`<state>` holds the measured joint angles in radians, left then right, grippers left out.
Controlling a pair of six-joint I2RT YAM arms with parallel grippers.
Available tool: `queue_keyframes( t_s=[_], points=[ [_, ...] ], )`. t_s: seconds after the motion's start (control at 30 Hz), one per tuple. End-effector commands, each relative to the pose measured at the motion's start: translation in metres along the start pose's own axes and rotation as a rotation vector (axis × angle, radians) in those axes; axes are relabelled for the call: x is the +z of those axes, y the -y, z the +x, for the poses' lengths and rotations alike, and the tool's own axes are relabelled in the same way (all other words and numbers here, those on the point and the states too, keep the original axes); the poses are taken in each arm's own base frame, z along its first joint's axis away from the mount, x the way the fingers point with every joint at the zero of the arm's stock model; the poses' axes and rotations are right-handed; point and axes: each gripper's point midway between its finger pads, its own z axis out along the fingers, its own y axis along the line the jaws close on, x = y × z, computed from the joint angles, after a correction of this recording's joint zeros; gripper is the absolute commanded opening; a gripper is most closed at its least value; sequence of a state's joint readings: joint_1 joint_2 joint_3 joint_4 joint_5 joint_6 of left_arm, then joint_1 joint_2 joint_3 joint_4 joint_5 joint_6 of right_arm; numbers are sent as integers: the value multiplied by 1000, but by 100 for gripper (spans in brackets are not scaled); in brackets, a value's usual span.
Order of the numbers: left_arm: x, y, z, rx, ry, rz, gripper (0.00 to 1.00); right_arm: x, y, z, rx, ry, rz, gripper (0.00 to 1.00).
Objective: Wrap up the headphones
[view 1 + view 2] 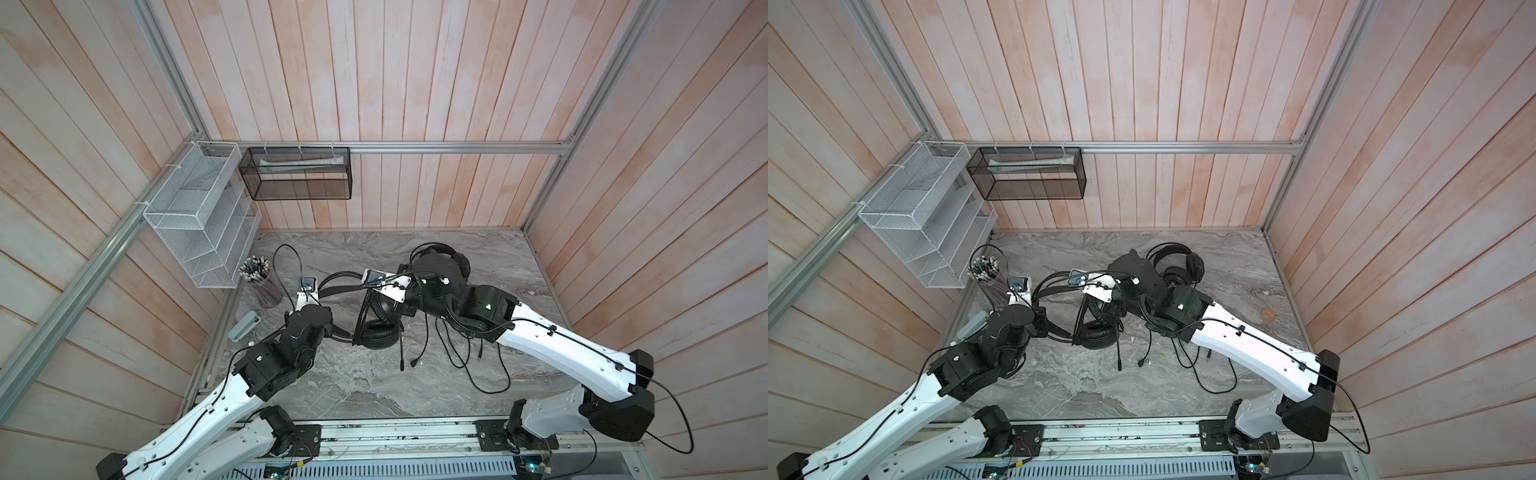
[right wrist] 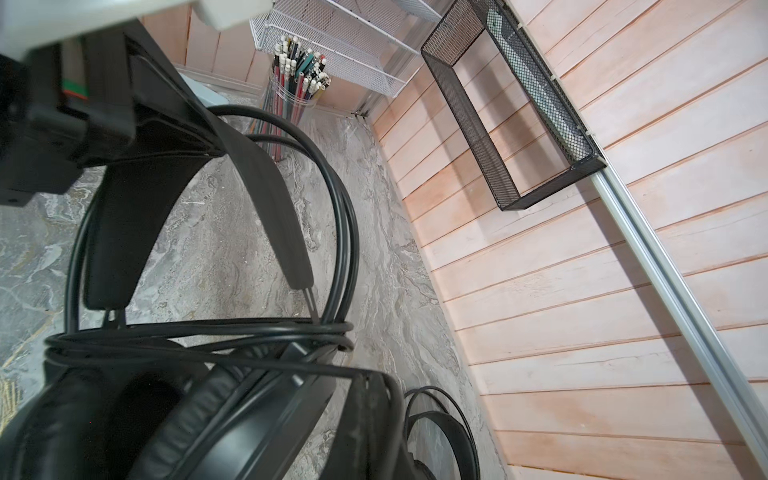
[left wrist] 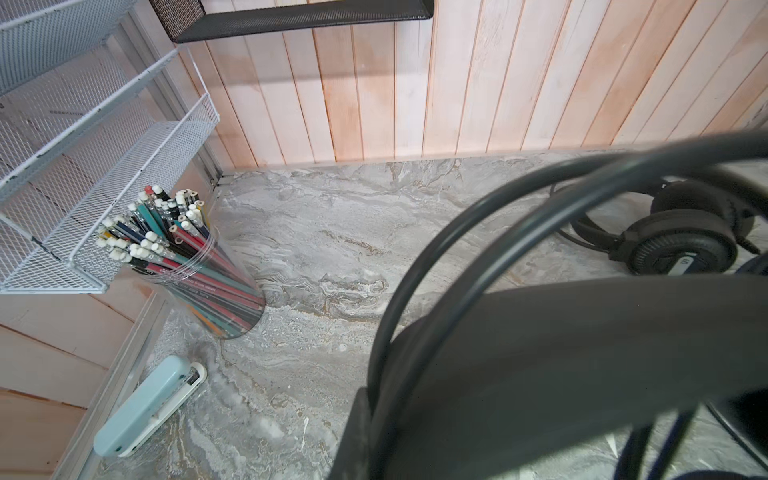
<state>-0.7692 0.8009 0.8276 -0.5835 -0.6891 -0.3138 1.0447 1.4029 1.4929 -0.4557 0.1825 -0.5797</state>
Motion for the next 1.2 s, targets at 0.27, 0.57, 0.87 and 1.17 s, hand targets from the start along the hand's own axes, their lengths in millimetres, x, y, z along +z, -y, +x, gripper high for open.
queue_keyframes(
  t_s=[0.27,0.57,0.87,1.17],
  points=[
    [1,9,24,108,-68,56,0,1,80,-25,128,166,166,0],
    [-17,20,-3,12,-19,165,0,31,93,22,219,108,153,0],
    [-48,24,-43,-128,36,280,0,38,94,47,318,124,123,30],
    [-78,22,-89,-277,72,352,0,51,56,72,392,160,14,33]
  ],
)
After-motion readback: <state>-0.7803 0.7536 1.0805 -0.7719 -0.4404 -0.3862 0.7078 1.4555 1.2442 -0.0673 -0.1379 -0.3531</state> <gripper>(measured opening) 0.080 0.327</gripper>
